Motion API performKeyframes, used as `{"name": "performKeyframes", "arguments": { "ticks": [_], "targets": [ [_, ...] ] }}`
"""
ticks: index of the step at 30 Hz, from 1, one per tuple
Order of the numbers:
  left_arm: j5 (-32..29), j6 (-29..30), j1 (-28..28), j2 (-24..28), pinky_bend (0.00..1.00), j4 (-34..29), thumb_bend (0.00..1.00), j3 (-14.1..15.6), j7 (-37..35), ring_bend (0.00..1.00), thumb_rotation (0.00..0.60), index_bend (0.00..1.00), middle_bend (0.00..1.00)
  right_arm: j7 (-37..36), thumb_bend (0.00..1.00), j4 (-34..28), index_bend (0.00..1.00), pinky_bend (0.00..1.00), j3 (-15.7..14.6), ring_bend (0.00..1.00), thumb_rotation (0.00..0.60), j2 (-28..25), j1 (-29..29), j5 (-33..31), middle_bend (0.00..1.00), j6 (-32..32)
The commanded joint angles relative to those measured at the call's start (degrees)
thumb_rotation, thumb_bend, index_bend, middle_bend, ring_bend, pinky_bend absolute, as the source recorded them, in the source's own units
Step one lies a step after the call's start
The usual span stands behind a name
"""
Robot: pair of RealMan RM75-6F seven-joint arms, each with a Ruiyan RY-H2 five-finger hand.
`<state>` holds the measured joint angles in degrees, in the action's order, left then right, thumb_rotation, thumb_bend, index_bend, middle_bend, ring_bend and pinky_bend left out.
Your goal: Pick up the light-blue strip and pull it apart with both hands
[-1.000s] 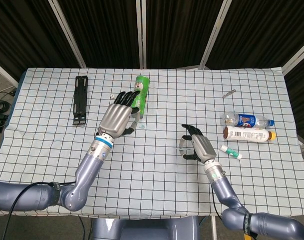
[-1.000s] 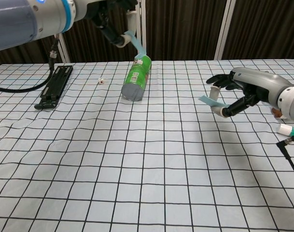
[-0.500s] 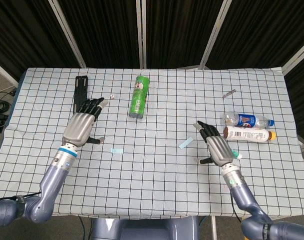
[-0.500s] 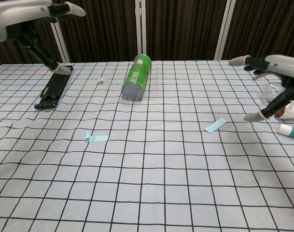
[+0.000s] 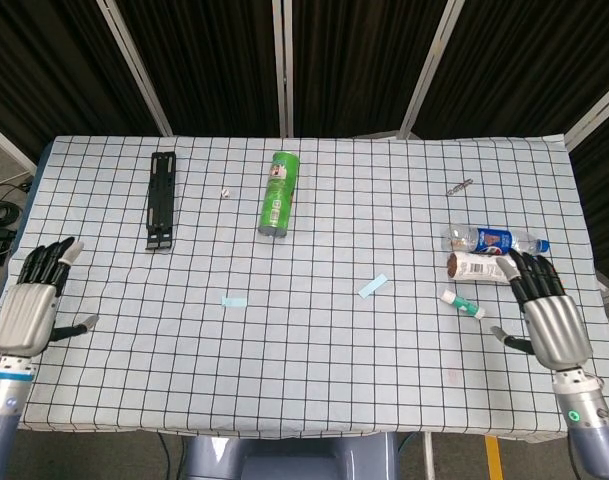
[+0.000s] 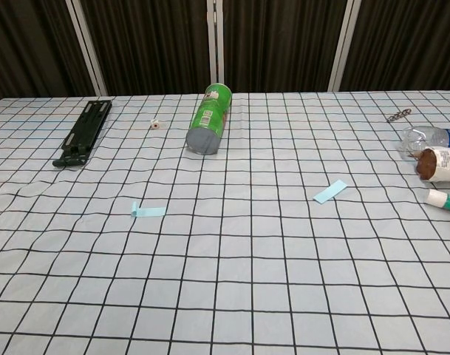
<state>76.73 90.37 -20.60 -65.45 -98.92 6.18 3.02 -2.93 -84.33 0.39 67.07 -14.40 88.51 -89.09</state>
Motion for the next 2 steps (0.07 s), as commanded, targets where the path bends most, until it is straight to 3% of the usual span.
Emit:
{"name": "performKeyframes", "arguments": {
  "ticks": [1, 2],
  "targets": [
    [2.54, 1.43, 2.98, 0.42, 0.0, 2.21, 0.0, 1.23, -2.45, 0.0, 0.6, 0.0, 0.0, -0.63, 0.0, 1.84, 0.0, 0.0, -0.85, 0.0, 0.6, -1.02, 2.48, 0.58, 0.0, -1.97],
    [2.89, 1.51, 3.28, 0.35, 0.0, 2.48, 0.0, 1.24, -2.6, 0.0, 0.6, 0.0, 0.0, -0.66, 0.0, 1.99, 0.0, 0.0, -0.88, 0.0, 0.6, -1.07, 2.72, 0.67, 0.0, -2.15]
  ]
}}
